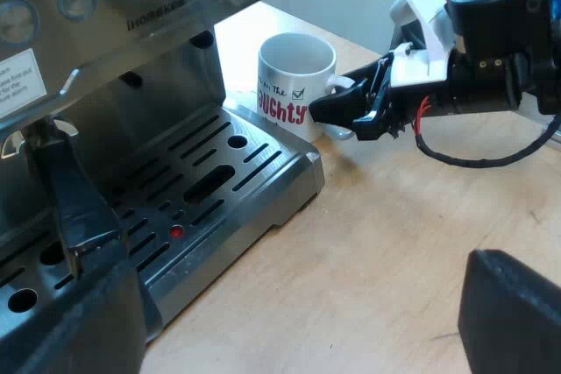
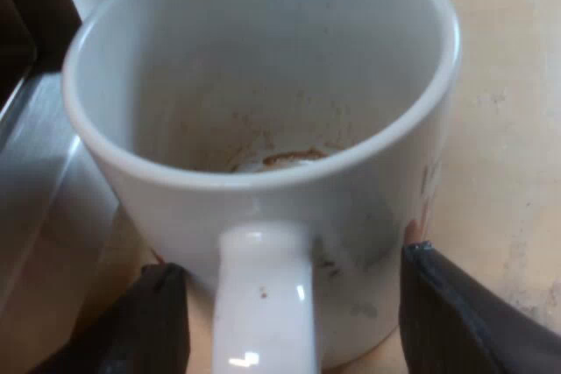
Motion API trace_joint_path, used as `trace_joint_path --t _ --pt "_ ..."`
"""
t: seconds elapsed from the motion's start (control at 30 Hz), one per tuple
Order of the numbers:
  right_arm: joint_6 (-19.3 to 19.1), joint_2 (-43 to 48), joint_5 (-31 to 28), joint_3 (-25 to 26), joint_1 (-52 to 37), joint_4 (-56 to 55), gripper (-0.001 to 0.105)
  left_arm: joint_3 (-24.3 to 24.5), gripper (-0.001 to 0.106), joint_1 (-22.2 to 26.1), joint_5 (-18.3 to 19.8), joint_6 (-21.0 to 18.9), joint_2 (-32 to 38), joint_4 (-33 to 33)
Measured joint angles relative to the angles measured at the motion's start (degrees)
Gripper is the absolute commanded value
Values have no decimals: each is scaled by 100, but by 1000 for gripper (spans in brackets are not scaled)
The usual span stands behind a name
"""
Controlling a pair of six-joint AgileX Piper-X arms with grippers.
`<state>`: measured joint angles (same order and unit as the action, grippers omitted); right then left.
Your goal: Place mug into machine
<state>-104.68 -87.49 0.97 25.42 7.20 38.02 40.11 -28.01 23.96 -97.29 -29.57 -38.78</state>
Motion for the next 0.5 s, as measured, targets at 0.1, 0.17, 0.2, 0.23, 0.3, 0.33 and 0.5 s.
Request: trace_joint_path --t 0.1,0.17,0.2,0.23,0.3,0.33,0.5 --pt "0 -18 0 -3 0 0 49 0 79 0 0 0 0 0" --pt "0 -18 0 -3 0 0 35 0 79 0 0 0 0 0" --pt "10 -18 0 -3 0 0 31 0 79 0 0 0 0 0" --pt "6 -18 0 -3 0 0 23 0 79 0 0 0 0 0" --pt "6 -18 0 -3 0 0 13 0 79 0 0 0 0 0" --pt "6 -18 0 -3 0 0 6 0 79 0 0 0 0 0" --pt "-28 -18 -35 -3 0 0 0 0 79 0 0 0 0 0"
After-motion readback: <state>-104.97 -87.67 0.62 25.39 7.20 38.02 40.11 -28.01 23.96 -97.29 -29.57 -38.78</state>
